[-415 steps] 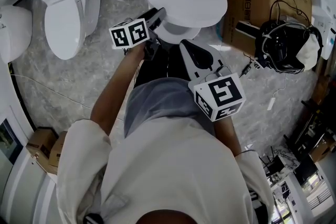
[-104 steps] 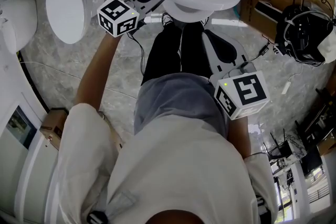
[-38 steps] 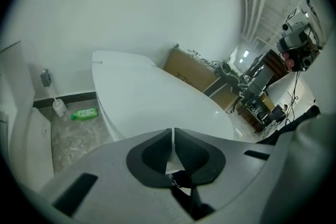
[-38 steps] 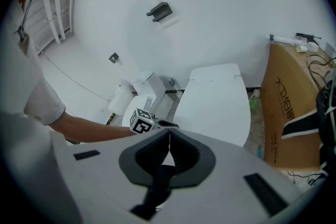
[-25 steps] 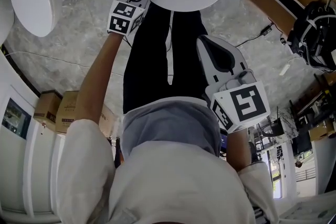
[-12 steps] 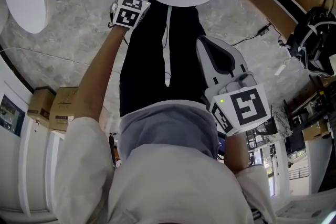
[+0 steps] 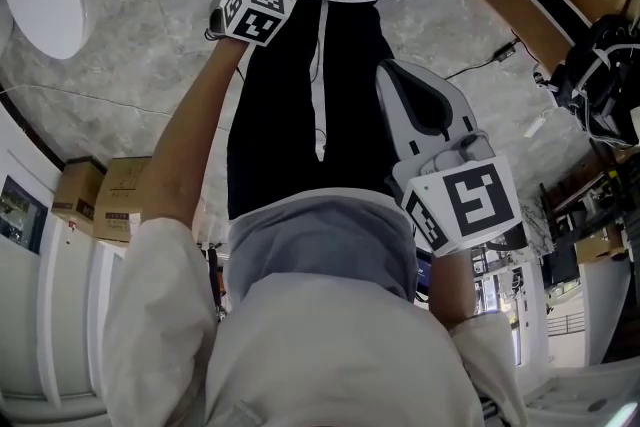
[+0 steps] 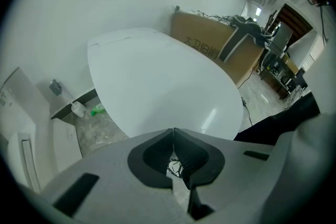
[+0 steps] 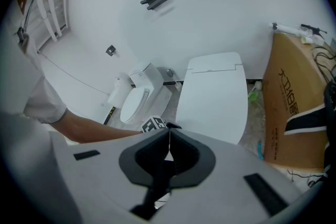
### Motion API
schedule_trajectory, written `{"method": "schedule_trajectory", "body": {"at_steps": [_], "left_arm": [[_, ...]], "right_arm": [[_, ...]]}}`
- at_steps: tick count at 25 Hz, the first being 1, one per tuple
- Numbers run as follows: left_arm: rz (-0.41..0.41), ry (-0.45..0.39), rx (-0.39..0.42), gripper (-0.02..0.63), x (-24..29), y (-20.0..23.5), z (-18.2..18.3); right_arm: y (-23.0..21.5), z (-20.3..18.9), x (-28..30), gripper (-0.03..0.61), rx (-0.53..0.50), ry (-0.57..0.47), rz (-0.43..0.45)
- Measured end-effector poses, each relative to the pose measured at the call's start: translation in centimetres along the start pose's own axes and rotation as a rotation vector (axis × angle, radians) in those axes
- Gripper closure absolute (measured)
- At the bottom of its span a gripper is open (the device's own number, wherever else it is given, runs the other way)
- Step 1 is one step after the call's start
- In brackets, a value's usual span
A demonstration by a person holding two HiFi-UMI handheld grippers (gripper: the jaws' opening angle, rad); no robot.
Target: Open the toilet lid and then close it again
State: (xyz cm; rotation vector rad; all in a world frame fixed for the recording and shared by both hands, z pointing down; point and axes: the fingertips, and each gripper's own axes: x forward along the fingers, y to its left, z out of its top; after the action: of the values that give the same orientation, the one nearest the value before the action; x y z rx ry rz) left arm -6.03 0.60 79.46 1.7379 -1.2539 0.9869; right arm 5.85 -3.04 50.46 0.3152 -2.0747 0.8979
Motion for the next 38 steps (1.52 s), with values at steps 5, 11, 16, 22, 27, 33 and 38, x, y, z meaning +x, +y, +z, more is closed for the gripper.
{"method": "schedule_trajectory", "body": {"at_steps": [5,11,16,22,27,33,38], "left_arm": [[-0.019,0.017,0.018,0.603,0.2,0.2,-0.3],[-0.076,0.04,-0.053,0.603,-0.3,0.0,0.1],[-0.126,-0.01,-0.079,0.603,-3.0,-1.4,2.5],[-0.145,-0.121,-0.189,0.604,-7.8,-1.8,6.7],[-0.143,-0.204,-0.23,0.606,-12.2,-1.6,10.1],[-0.127,-0.272,-0.281,0.606,-17.5,-1.9,13.4],[-0.117,-0.326,-0.283,0.606,-21.4,-2.6,15.2]], "right_arm": [[-0.3,0.5,0.0,0.568,-0.01,-0.007,-0.003],[-2.6,1.1,-1.9,0.568,-0.037,-0.026,-0.052],[-3.4,1.7,-3.6,0.568,-0.042,-0.059,-0.076],[-2.9,3.6,-5.7,0.568,-0.074,-0.117,-0.072],[-2.3,5.0,-7.6,0.568,-0.086,-0.174,-0.077],[-1.3,6.1,-10.0,0.568,-0.097,-0.226,-0.086],[-0.5,7.5,-12.1,0.568,-0.085,-0.288,-0.105]]}}
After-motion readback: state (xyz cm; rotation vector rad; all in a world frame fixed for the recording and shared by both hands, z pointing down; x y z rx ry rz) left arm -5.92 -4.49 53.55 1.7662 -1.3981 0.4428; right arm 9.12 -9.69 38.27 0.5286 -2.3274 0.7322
